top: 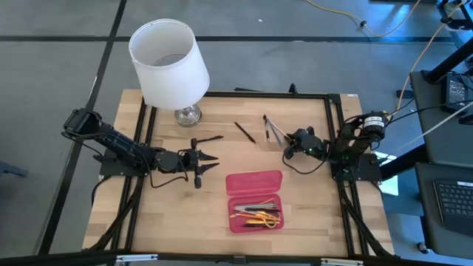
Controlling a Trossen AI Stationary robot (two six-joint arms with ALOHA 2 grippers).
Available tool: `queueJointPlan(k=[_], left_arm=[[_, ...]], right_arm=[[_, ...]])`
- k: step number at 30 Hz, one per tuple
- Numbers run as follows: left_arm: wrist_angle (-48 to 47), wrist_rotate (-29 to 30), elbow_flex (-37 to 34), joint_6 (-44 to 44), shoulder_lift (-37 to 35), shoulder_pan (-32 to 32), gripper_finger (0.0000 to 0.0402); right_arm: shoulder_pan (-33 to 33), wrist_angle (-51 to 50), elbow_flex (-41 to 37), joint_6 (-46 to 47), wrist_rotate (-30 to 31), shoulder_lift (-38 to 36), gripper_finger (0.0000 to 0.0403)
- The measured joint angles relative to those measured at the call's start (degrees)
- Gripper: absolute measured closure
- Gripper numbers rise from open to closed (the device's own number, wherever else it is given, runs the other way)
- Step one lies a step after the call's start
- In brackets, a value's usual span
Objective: Pick & place school supplies into a supply box
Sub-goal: Put the pink pen into the pink supply box
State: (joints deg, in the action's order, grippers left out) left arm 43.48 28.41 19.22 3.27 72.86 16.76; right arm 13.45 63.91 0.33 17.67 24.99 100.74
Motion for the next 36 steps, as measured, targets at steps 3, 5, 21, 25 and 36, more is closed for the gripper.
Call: queueJointPlan(k=[3,5,21,25,36], left_arm=[[0.00,0.01,0.00,0.00,0.00,0.01,0.0319],[0.00,-0.01,0.00,0.02,0.00,-0.01,0.0318],[0.00,0.01,0.00,0.02,0.00,-0.01,0.0320],[0.00,0.02,0.00,0.02,0.00,-0.01,0.0322],[0.00,0.00,0.00,0.01,0.00,0.00,0.0320]], right_arm=[[0.00,0.53,-0.06,-0.33,-0.12,0.08,0.0349],[0.00,0.43,-0.08,-0.72,-0.43,-0.21,0.0345],[-0.11,3.41,-0.30,-1.40,-0.69,-0.34,0.0347],[-0.14,4.60,-0.31,-1.32,-0.76,-0.28,0.0347],[-0.14,12.95,-0.25,-4.13,3.32,-0.40,0.0346]])
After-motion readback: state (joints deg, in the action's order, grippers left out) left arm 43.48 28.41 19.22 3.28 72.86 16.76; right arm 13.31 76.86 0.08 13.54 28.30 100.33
